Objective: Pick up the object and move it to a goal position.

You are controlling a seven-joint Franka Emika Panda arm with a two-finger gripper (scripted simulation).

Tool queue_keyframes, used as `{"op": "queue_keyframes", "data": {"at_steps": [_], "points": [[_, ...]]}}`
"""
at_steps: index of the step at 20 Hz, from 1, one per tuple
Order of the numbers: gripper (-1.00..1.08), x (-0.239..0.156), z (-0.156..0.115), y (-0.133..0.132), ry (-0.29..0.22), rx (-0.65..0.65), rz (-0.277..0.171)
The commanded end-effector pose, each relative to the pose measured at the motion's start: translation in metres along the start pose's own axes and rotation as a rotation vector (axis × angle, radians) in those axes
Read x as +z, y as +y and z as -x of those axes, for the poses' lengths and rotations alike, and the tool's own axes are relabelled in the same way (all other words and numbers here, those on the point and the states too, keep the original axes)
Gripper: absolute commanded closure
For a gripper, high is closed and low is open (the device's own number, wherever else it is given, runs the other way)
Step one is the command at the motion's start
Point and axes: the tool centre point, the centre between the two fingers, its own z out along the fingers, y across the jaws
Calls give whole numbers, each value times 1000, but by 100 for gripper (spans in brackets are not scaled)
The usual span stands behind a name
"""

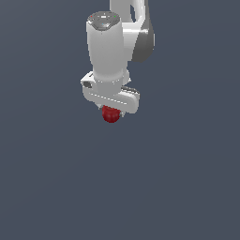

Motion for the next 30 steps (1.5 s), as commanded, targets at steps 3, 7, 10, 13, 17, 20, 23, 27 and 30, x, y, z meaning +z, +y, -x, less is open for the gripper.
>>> {"op": "queue_keyframes", "data": {"at_steps": [3,7,10,13,17,20,23,27,30], "points": [[108,-48,-6,-4,2,0,0],[108,-89,-12,-8,2,0,0],[108,-118,-16,-11,2,0,0],[108,-144,-20,-14,2,0,0],[108,-174,-25,-18,2,0,0],[108,-195,-29,-20,2,0,0],[108,-212,-32,-22,1,0,-1],[108,-230,-36,-24,1,0,-1],[108,-239,-38,-25,1,0,-1]]}}
